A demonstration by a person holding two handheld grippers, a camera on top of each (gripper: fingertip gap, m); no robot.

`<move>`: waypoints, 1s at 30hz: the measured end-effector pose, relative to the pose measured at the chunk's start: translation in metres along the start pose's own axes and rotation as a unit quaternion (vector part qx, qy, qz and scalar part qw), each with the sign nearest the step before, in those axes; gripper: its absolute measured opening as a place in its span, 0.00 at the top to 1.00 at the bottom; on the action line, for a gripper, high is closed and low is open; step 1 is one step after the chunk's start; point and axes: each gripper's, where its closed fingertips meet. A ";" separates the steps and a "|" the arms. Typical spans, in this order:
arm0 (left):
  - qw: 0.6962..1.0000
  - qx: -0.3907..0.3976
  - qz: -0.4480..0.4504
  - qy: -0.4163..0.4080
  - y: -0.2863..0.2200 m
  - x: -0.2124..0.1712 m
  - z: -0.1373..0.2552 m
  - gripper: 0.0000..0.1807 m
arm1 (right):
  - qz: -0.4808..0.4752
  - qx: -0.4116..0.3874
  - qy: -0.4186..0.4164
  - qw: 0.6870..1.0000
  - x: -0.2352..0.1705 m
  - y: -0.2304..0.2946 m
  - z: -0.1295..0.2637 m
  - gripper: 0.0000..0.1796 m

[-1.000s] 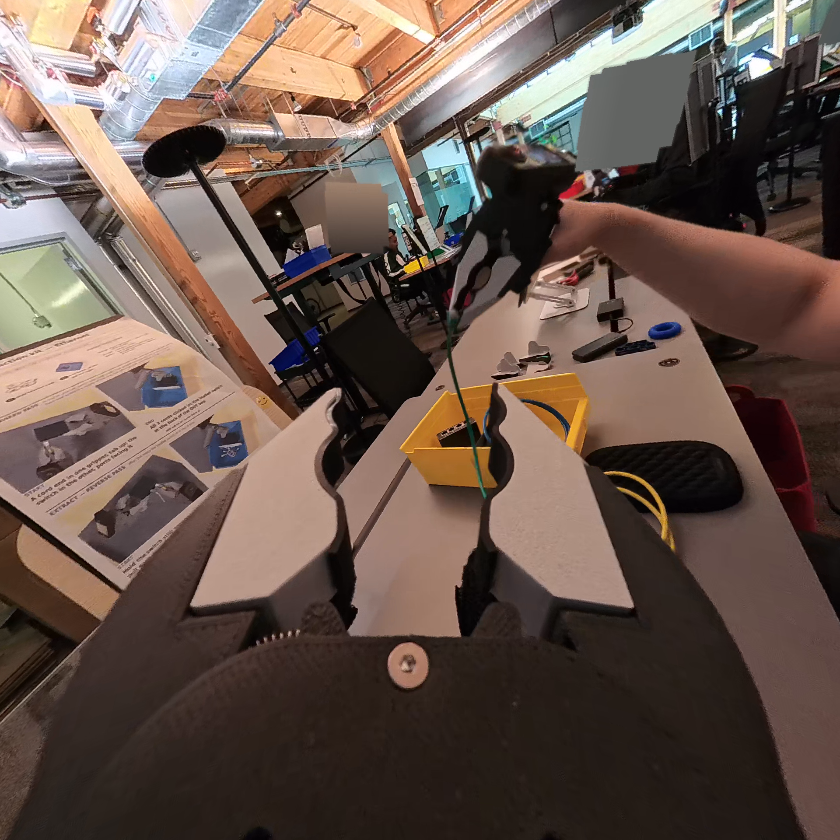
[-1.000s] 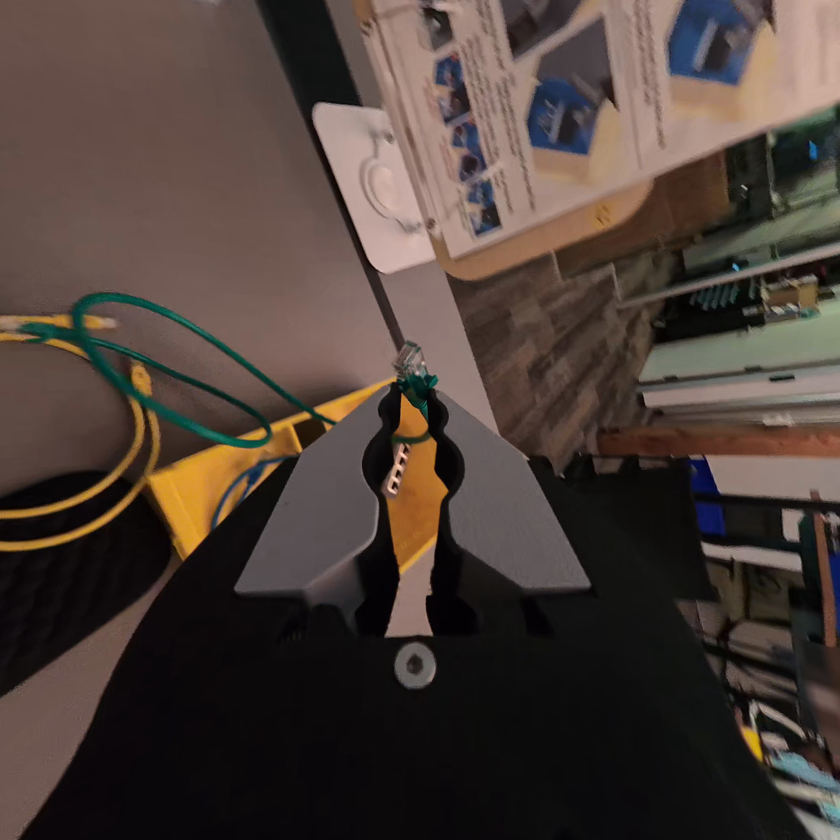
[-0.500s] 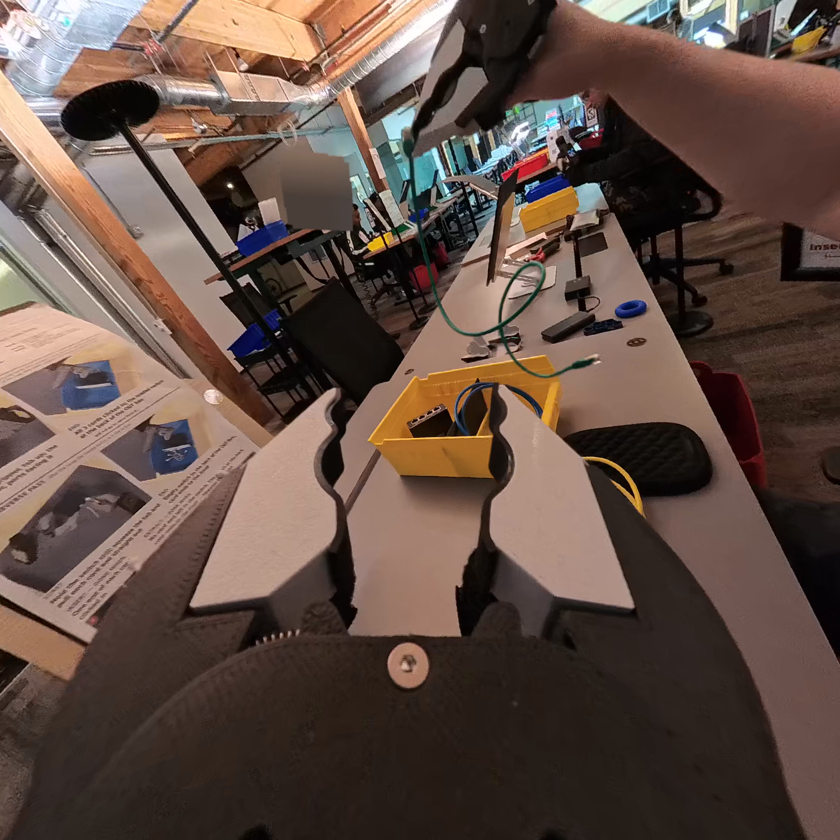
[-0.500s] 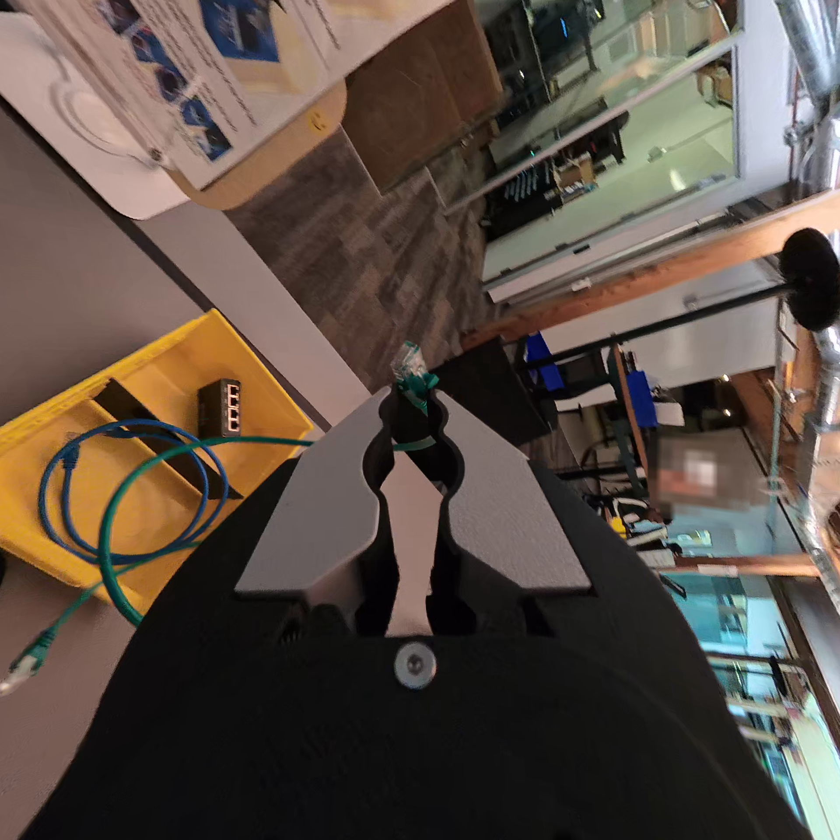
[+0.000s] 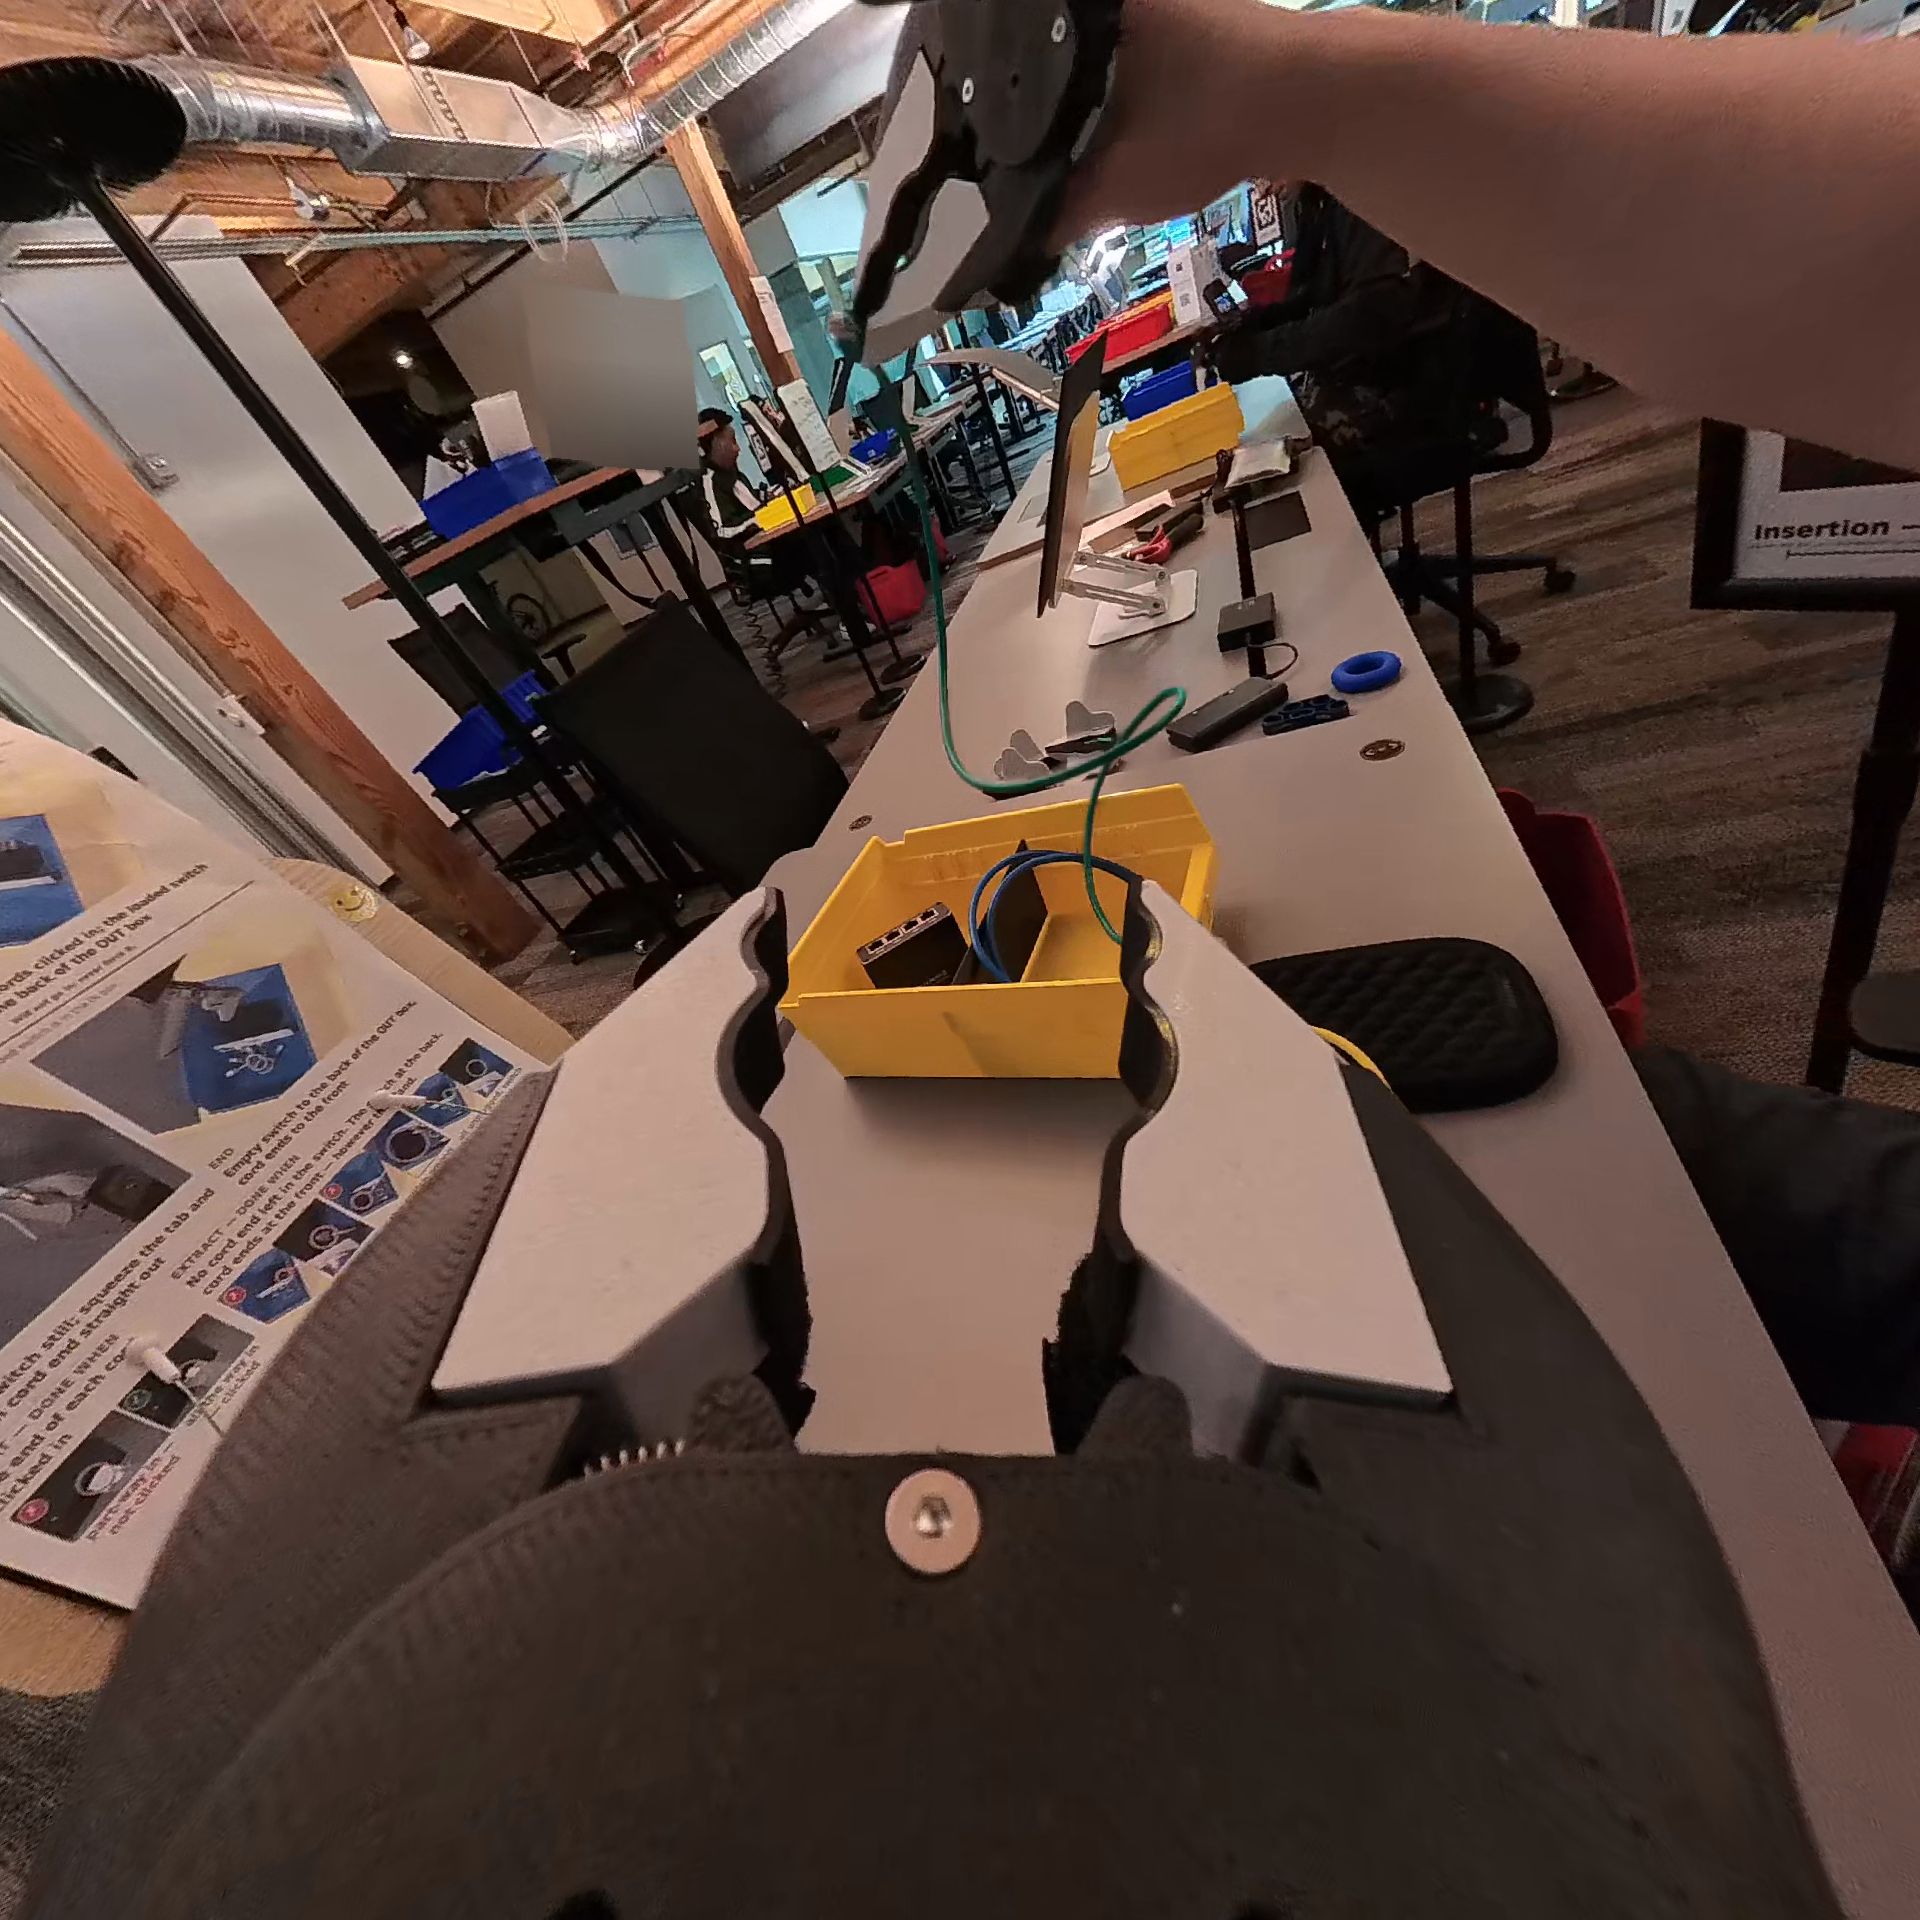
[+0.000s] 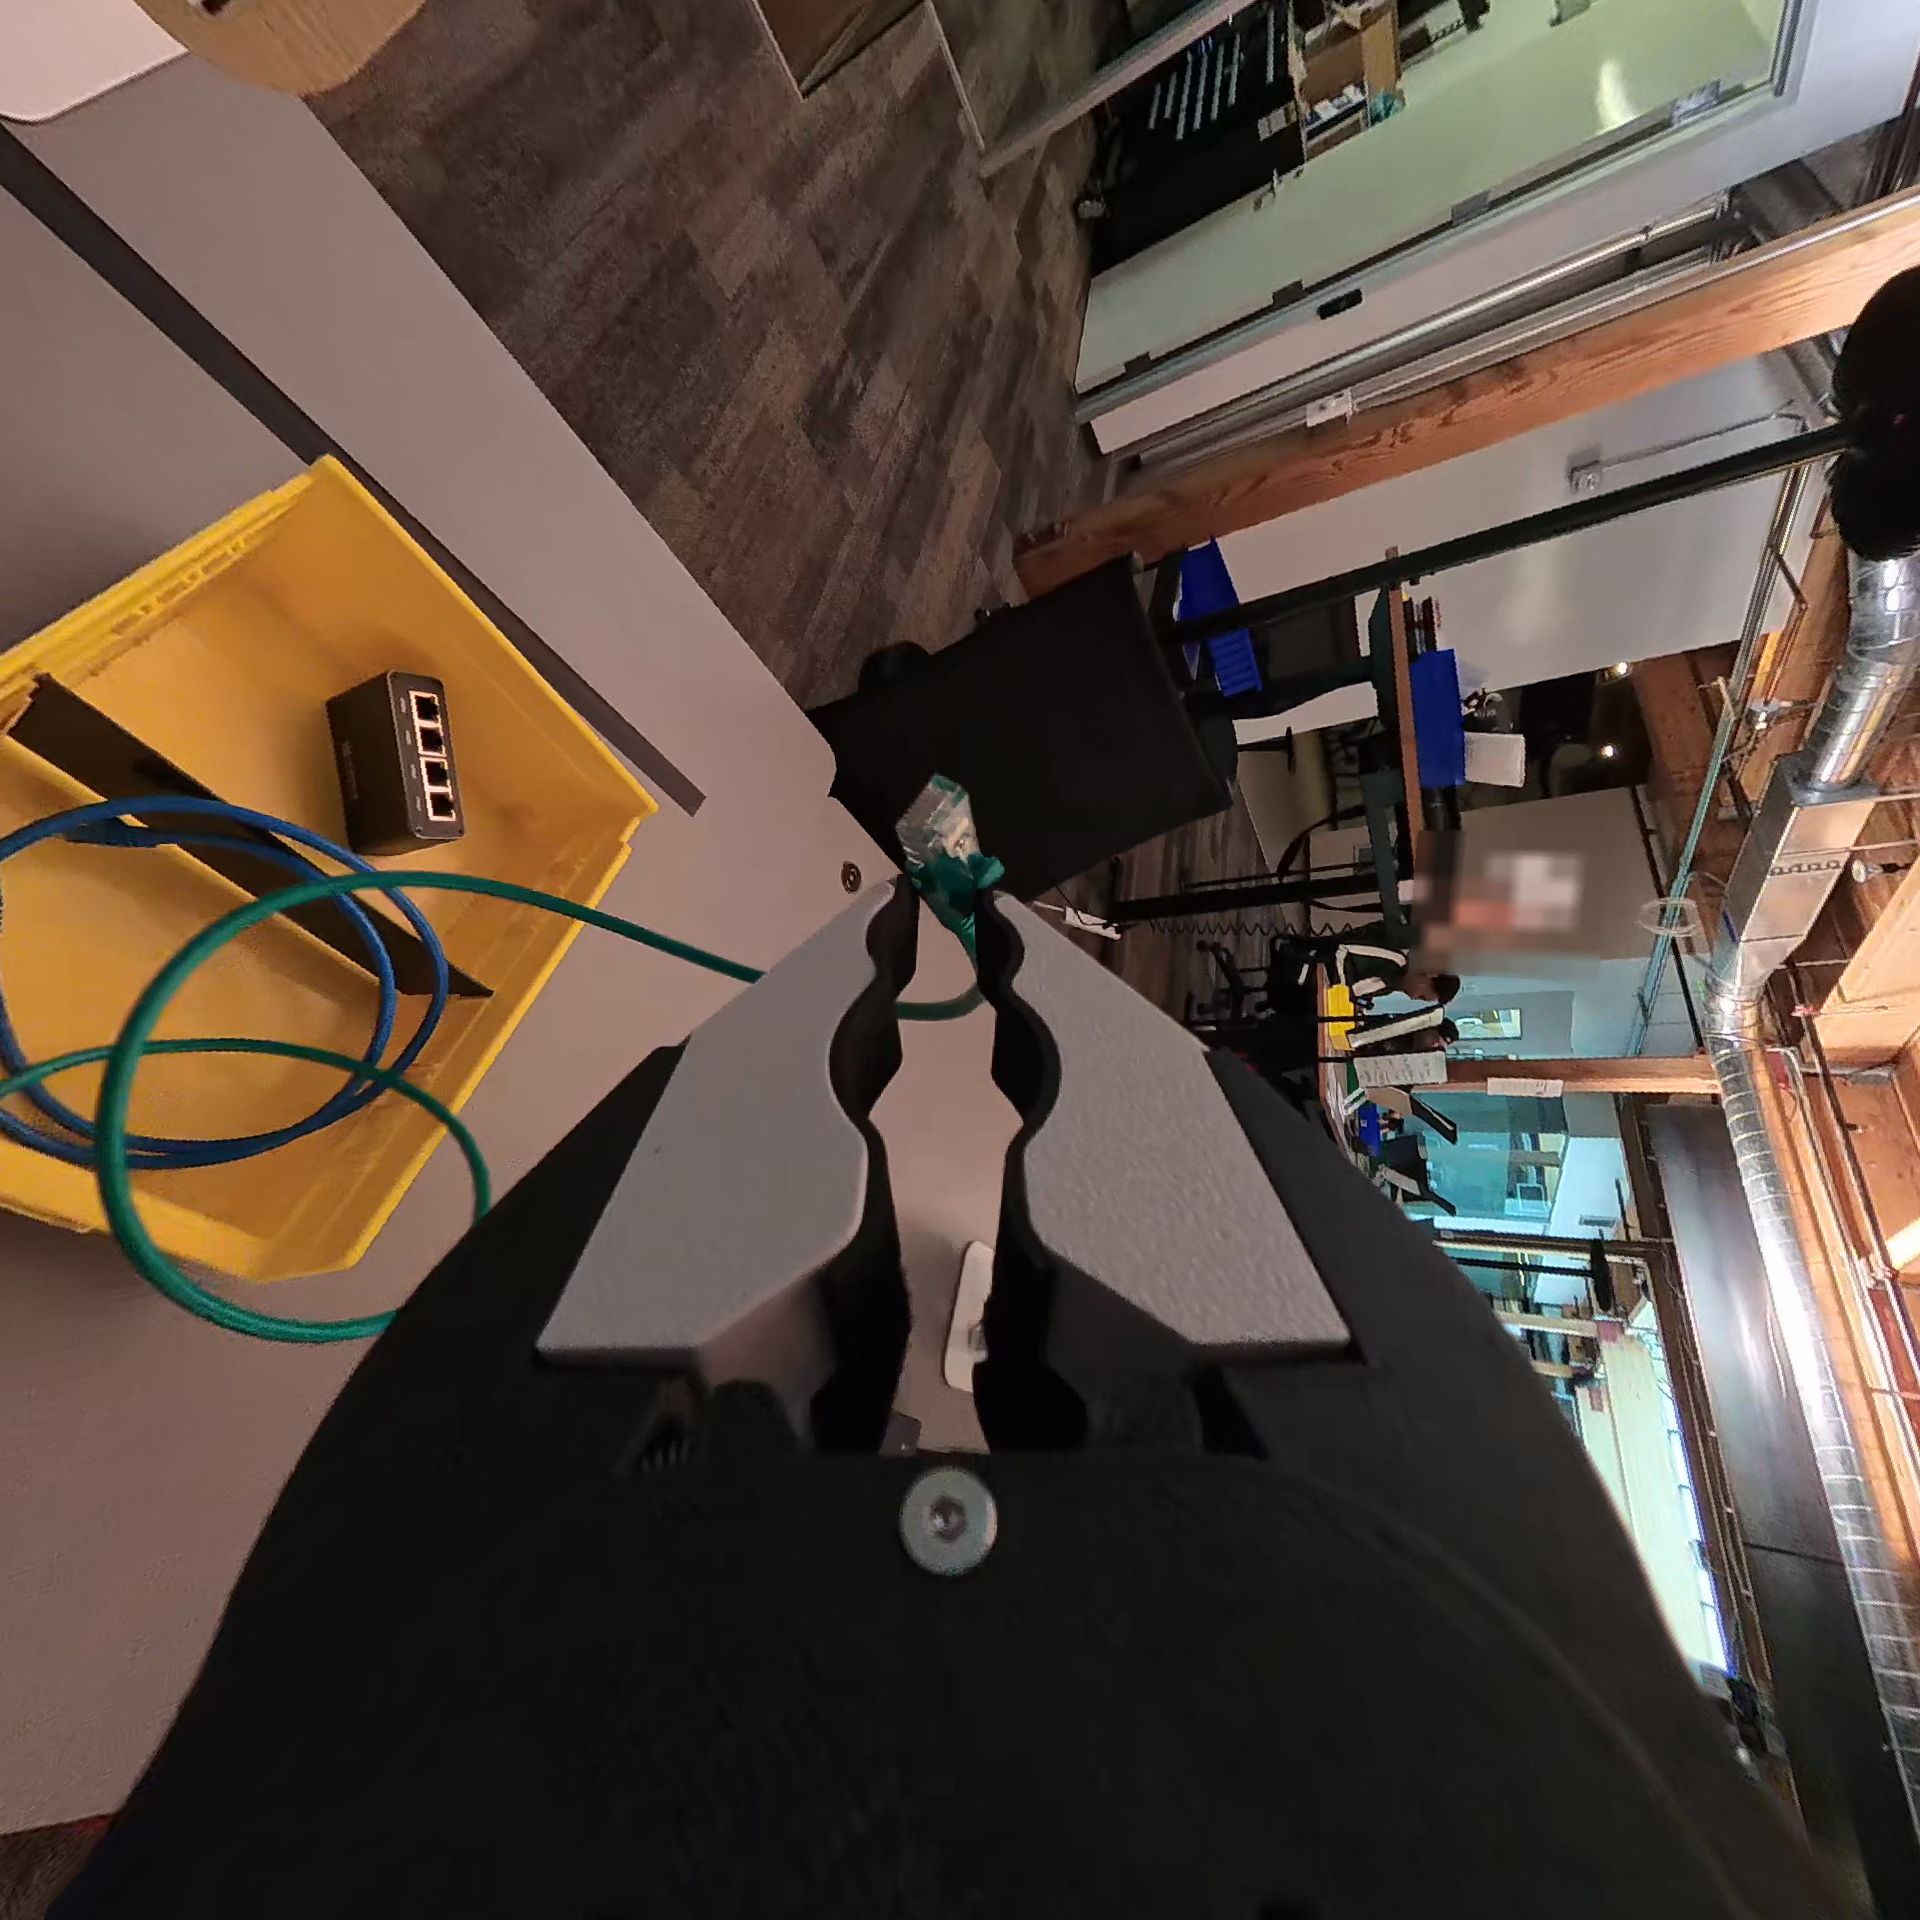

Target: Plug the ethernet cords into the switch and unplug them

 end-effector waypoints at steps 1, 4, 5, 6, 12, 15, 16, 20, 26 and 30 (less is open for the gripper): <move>1.000 0.000 0.000 0.000 0.000 0.000 0.000 0.65 | 0.004 -0.003 0.005 1.000 0.002 -0.001 -0.002 0.94; 1.000 0.001 0.000 -0.002 0.001 0.000 0.001 0.65 | 0.018 -0.021 0.024 0.999 0.007 -0.009 -0.008 0.94; 1.000 0.001 0.001 -0.002 0.001 0.000 0.001 0.65 | 0.023 -0.028 0.032 0.999 0.009 -0.013 -0.010 0.94; 1.000 0.001 0.002 -0.002 0.002 0.000 0.001 0.65 | 0.025 -0.037 0.038 0.998 0.012 -0.018 -0.012 0.94; 1.000 0.003 0.000 0.003 0.003 -0.002 0.001 0.65 | 0.040 -0.053 0.063 0.996 0.024 -0.027 -0.023 0.94; 1.000 0.001 -0.003 -0.003 0.002 0.000 0.002 0.65 | 0.066 -0.048 0.080 0.993 0.019 -0.018 -0.031 0.94; 1.000 -0.001 -0.003 -0.004 0.001 0.001 0.002 0.65 | 0.073 -0.045 0.087 0.992 0.017 -0.013 -0.034 0.94; 1.000 -0.003 -0.006 0.000 -0.001 0.001 0.000 0.65 | 0.084 -0.019 0.102 0.991 0.009 0.011 -0.046 0.94; 1.000 -0.011 -0.016 0.002 -0.006 0.003 -0.004 0.65 | 0.100 0.025 0.100 0.990 0.010 0.057 -0.058 0.94; 1.000 -0.014 -0.014 0.003 -0.006 0.002 -0.004 0.65 | 0.105 0.095 0.096 0.985 -0.001 0.112 -0.059 0.94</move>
Point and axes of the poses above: each gripper's, where its closed fingertips meet, z back along the fingers, x out of its top, y = z × x across the jaws, and after that the axes turned 13 degrees about -x, right-handed
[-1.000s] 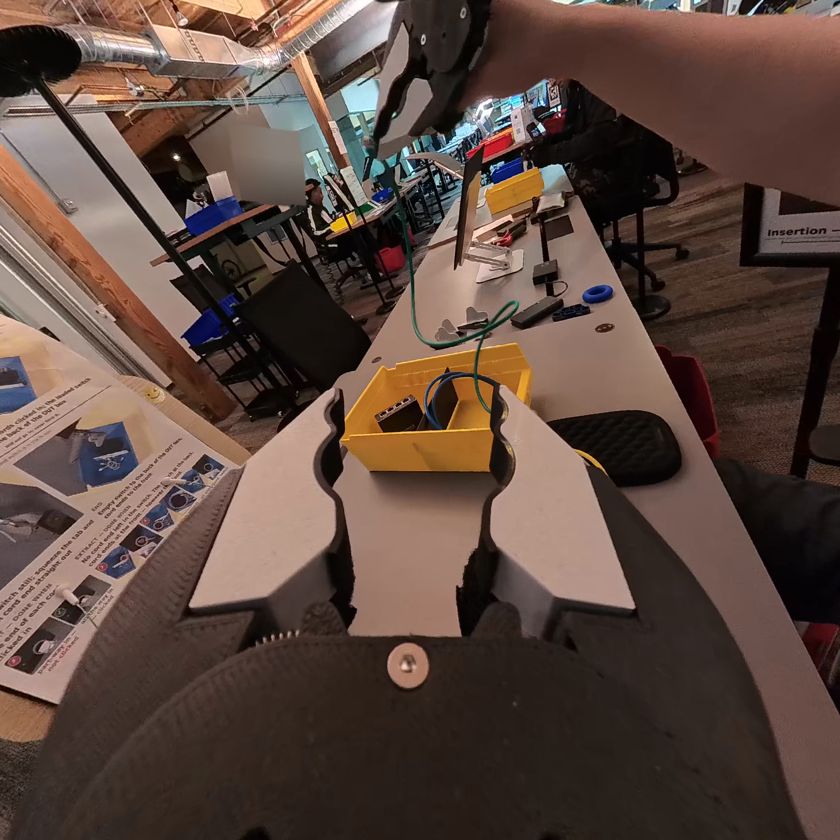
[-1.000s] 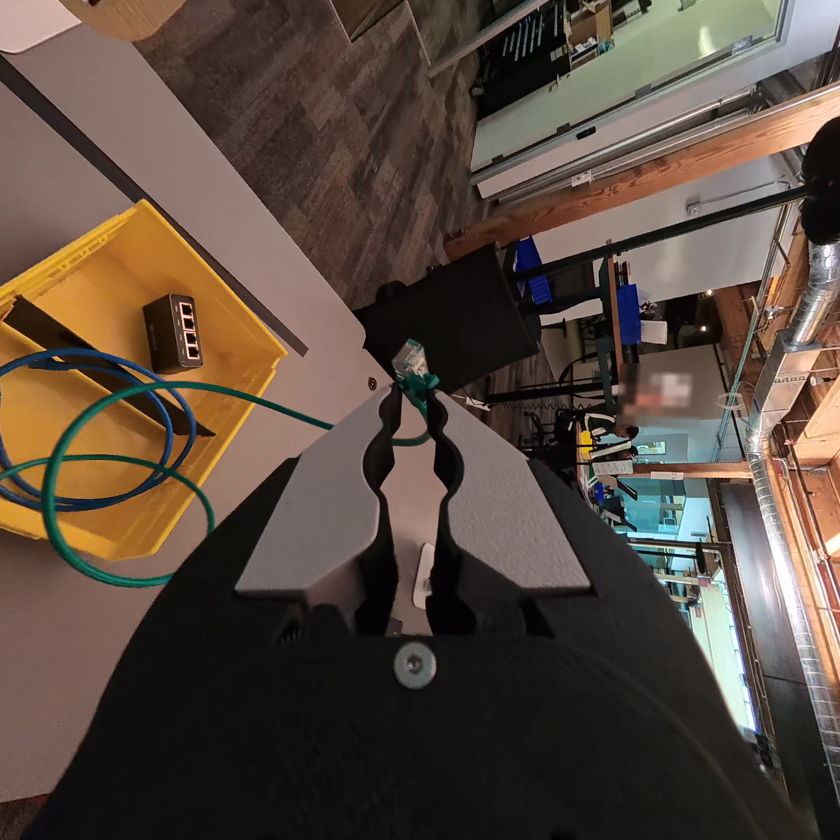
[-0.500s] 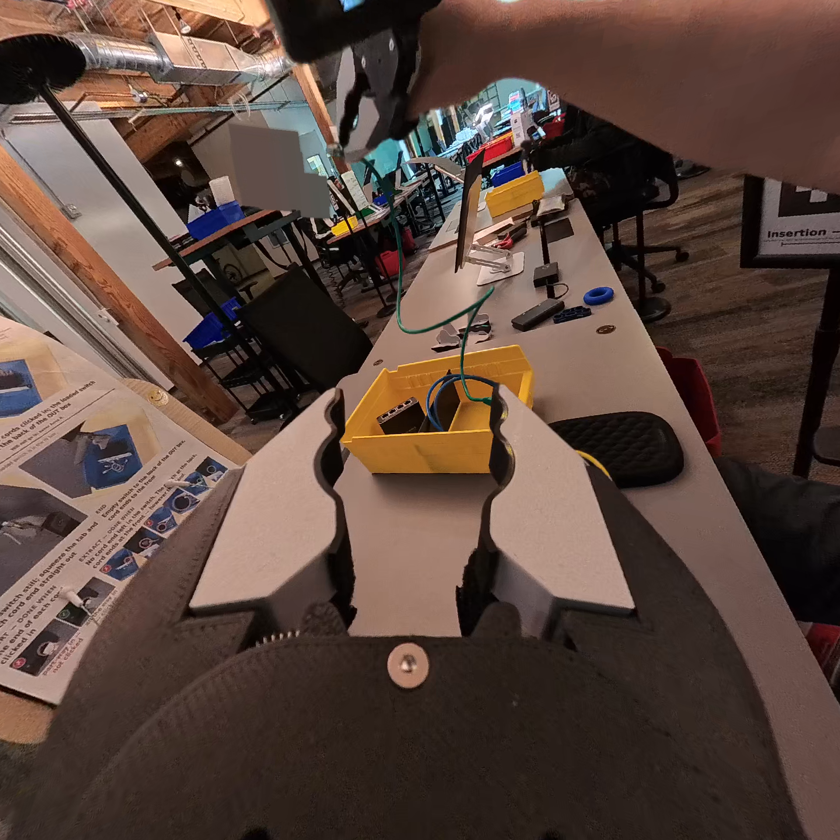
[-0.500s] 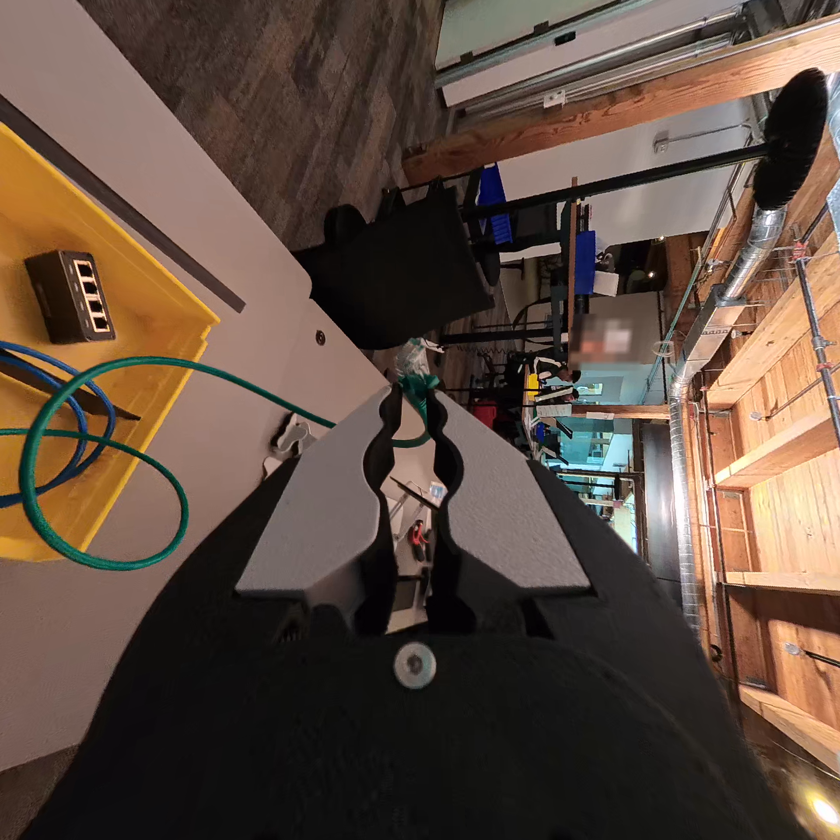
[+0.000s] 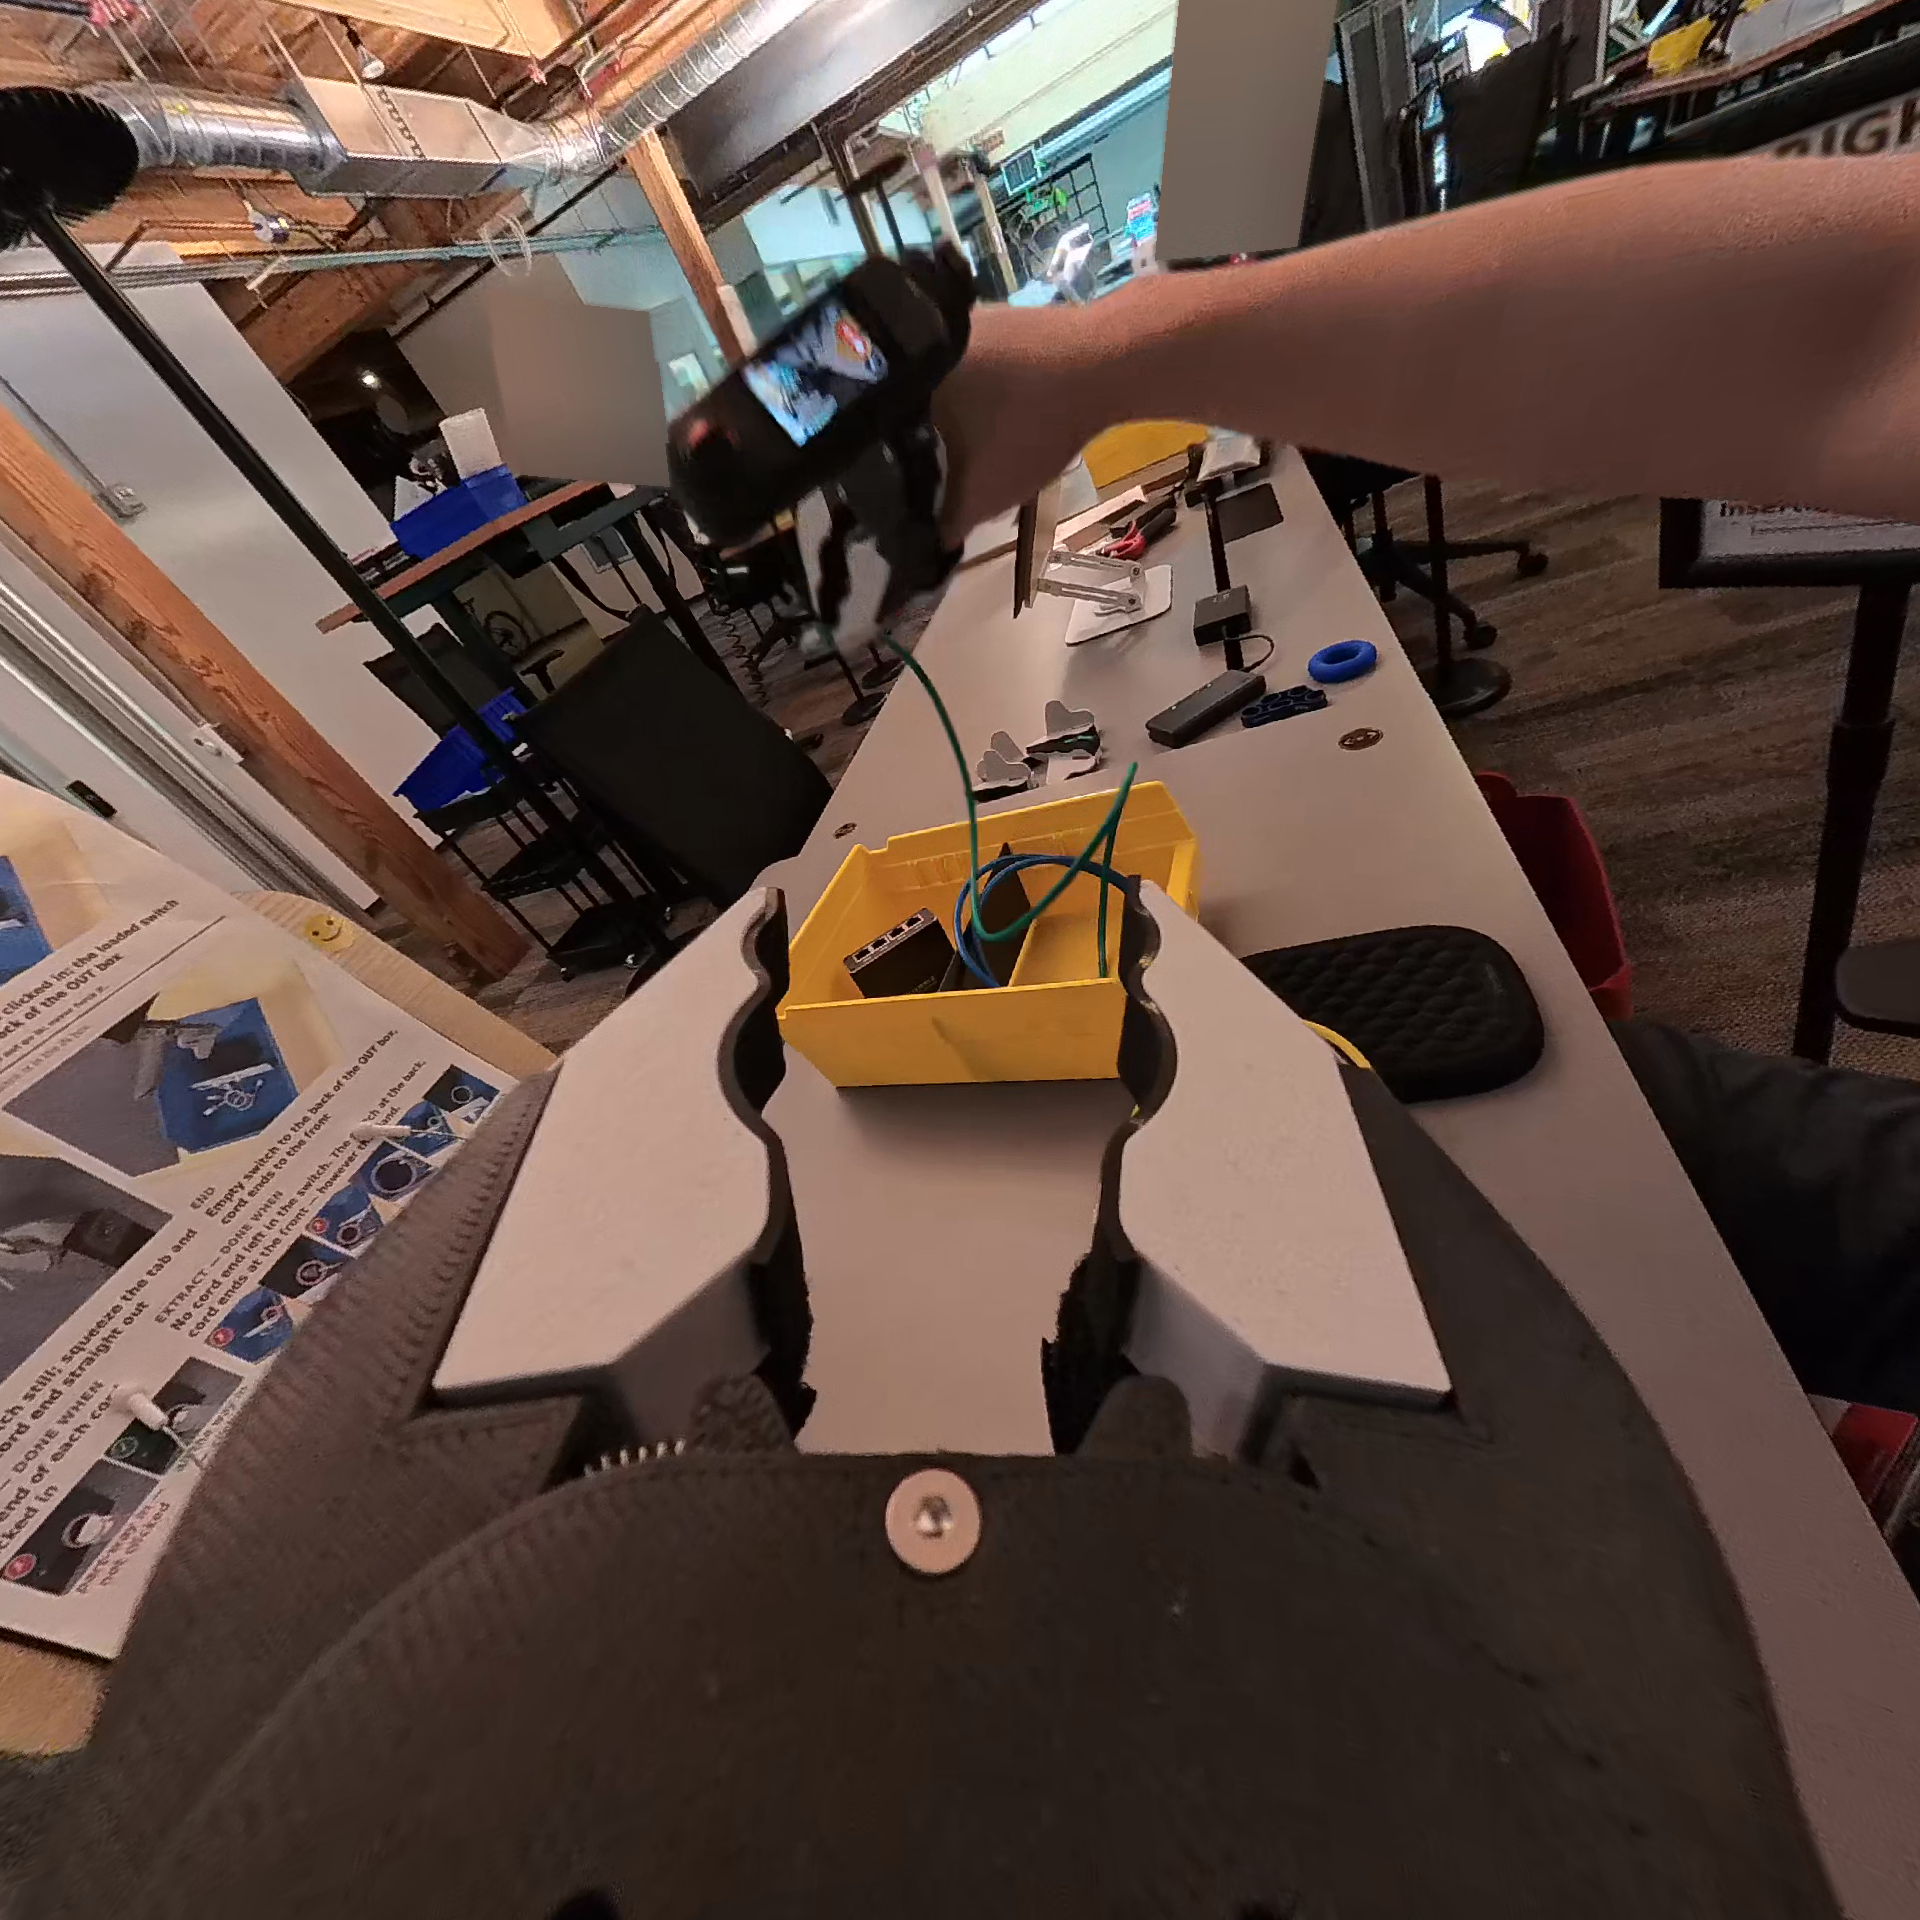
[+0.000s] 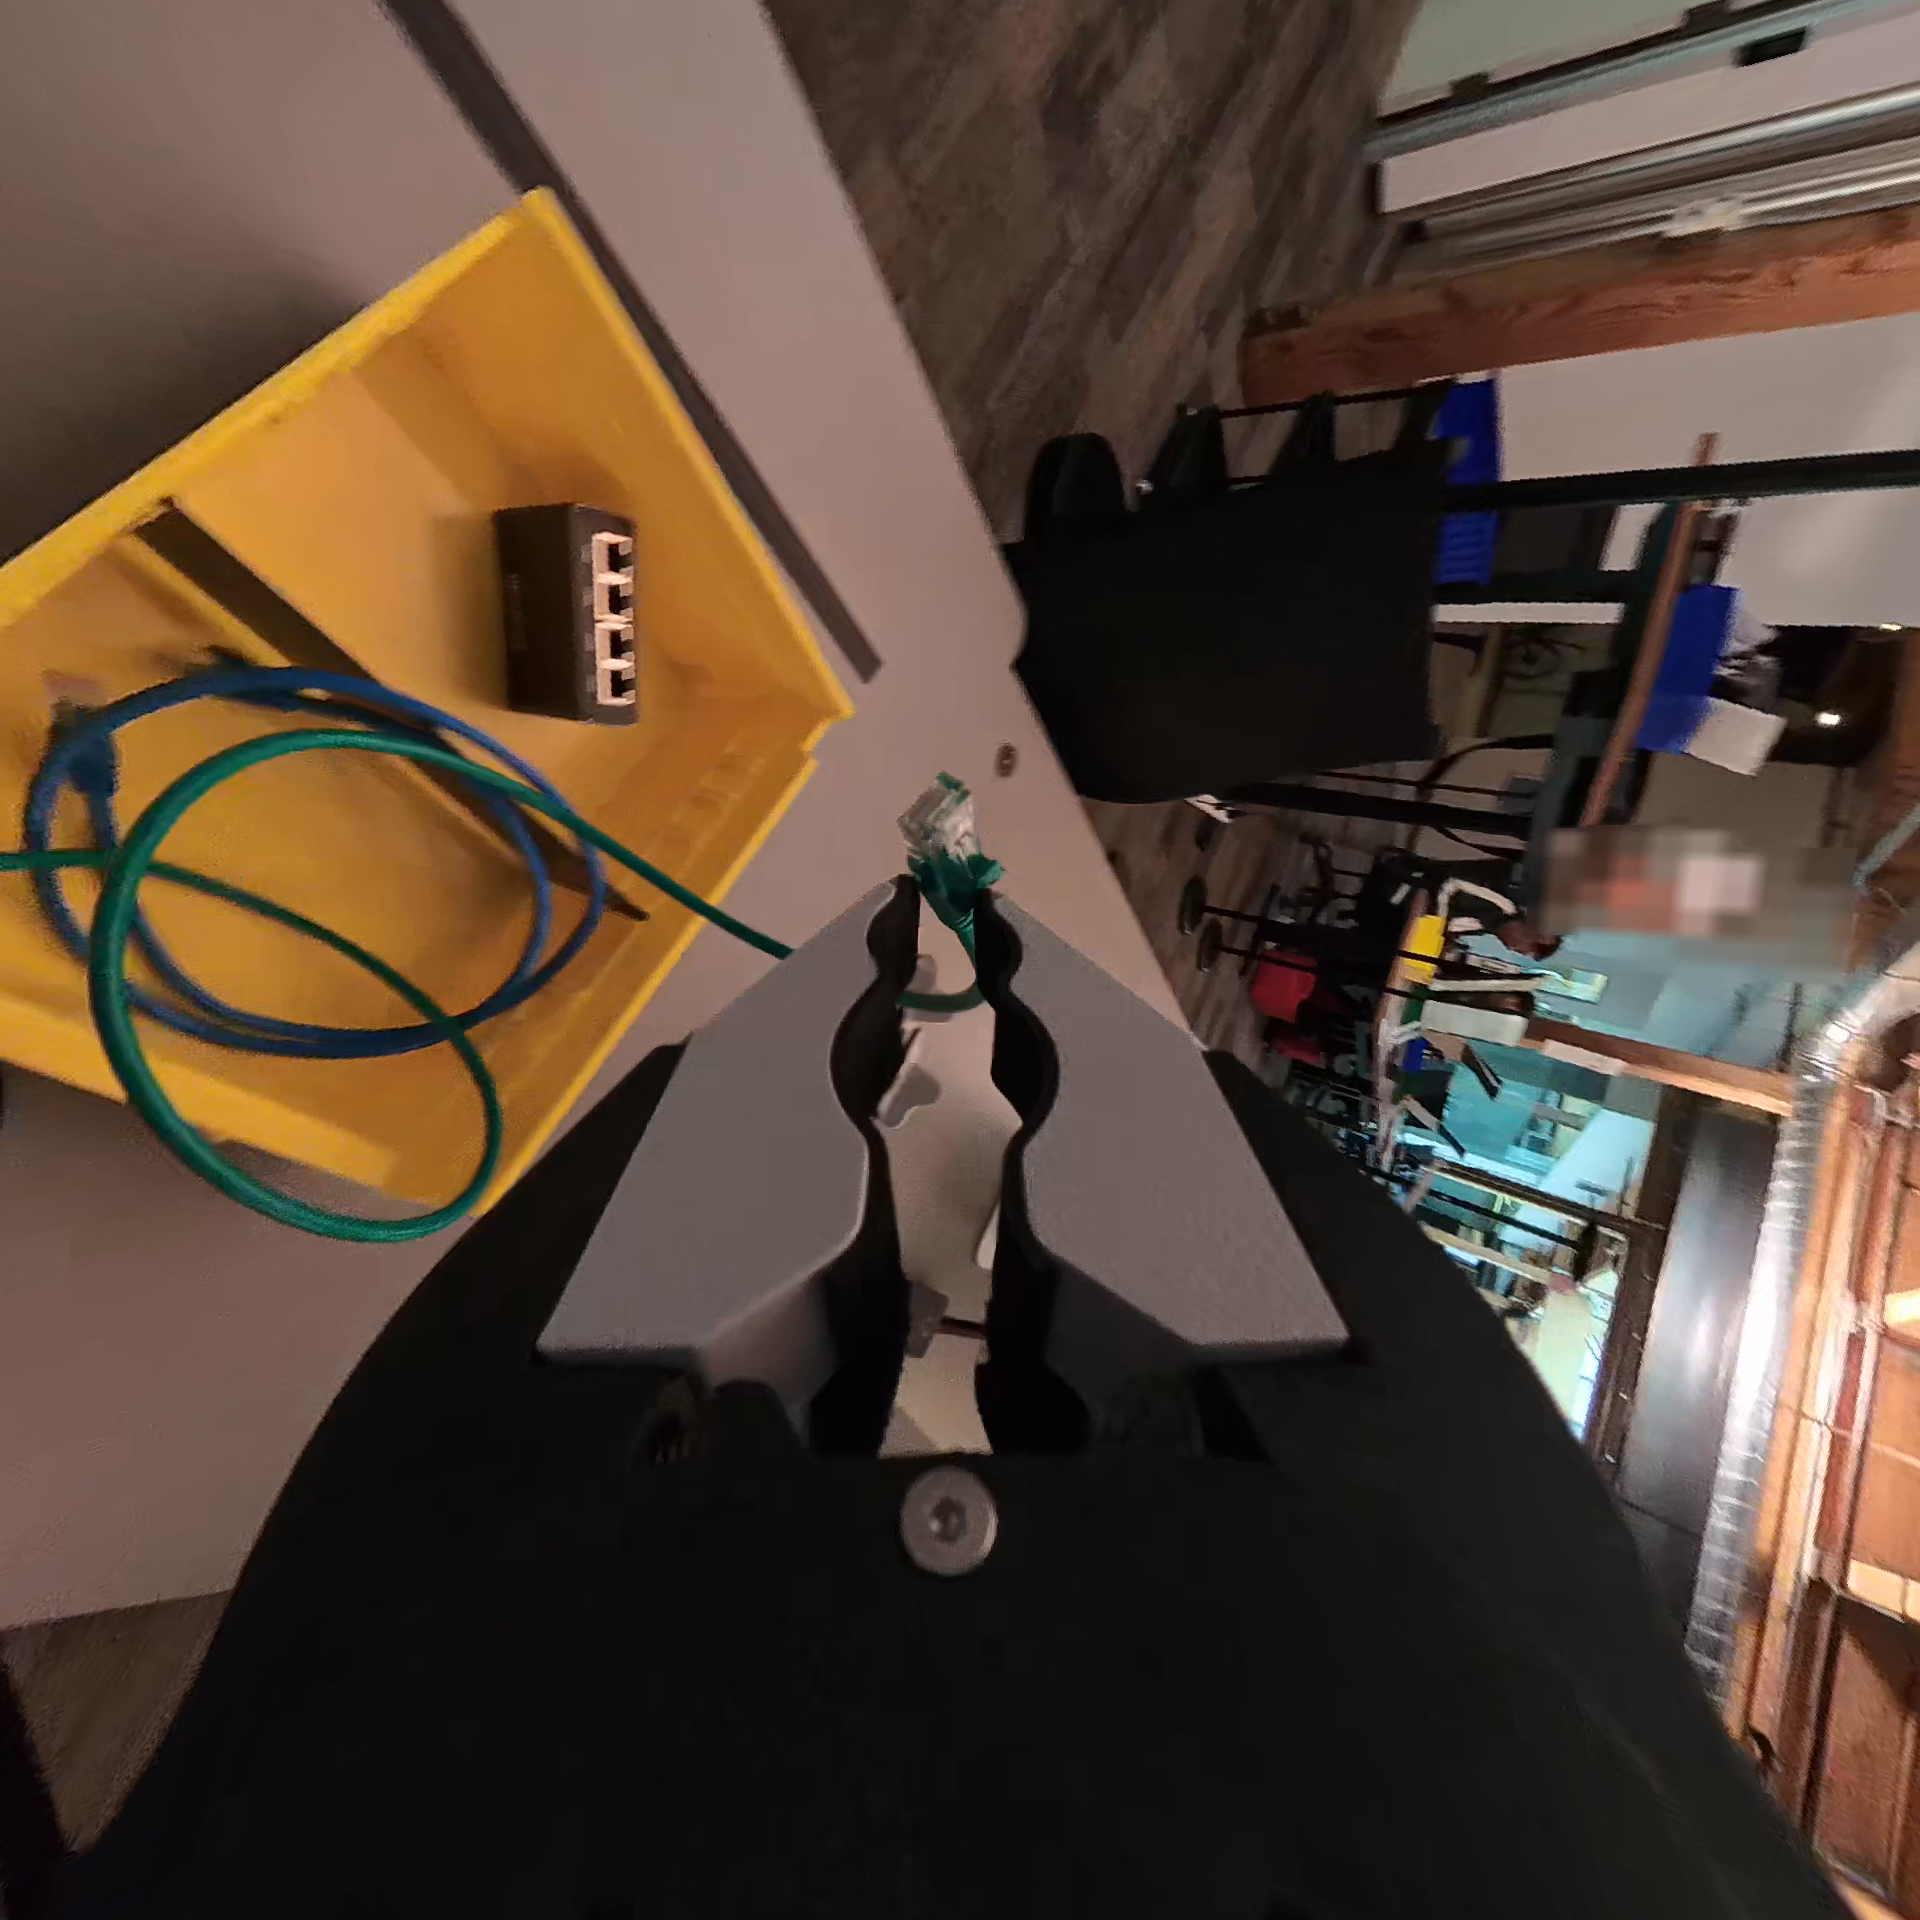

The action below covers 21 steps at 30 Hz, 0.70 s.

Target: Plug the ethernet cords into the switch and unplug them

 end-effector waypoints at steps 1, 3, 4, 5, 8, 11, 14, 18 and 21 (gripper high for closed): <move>1.000 -0.001 0.001 -0.001 0.000 0.000 0.000 0.65 | 0.007 0.018 0.003 1.000 -0.003 0.017 -0.004 0.94; 1.000 -0.001 -0.001 -0.001 -0.001 0.001 0.001 0.65 | 0.023 0.052 0.003 0.998 -0.010 0.052 -0.010 0.99; 1.000 -0.001 -0.002 -0.002 -0.001 0.002 0.002 0.65 | 0.028 0.074 0.007 0.997 -0.015 0.070 -0.012 1.00; 1.000 -0.001 -0.003 -0.004 -0.002 0.003 0.003 0.65 | 0.032 0.094 0.012 0.995 -0.020 0.087 -0.014 1.00; 1.000 -0.001 -0.006 -0.007 -0.004 0.005 0.005 0.65 | 0.022 0.160 0.012 0.987 -0.030 0.133 -0.012 1.00; 1.000 -0.001 -0.007 -0.006 -0.005 0.006 0.007 0.65 | -0.017 0.229 -0.002 0.973 -0.034 0.169 0.001 1.00; 1.000 -0.001 -0.007 -0.004 -0.005 0.005 0.007 0.65 | -0.072 0.295 -0.038 0.952 -0.031 0.191 0.024 0.94; 1.000 -0.002 -0.010 -0.003 -0.006 0.006 0.007 0.65 | -0.085 0.317 -0.136 0.935 -0.029 0.201 0.054 0.77; 1.000 -0.003 -0.013 -0.004 -0.008 0.008 0.007 0.65 | -0.028 0.258 -0.194 0.946 -0.043 0.216 0.058 0.69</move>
Point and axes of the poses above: each gripper's, where its closed fingertips meet, z back along the fingers, x out of its top, y = z × x across the jaws, and after that the axes turned 13 degrees about -x, right-handed
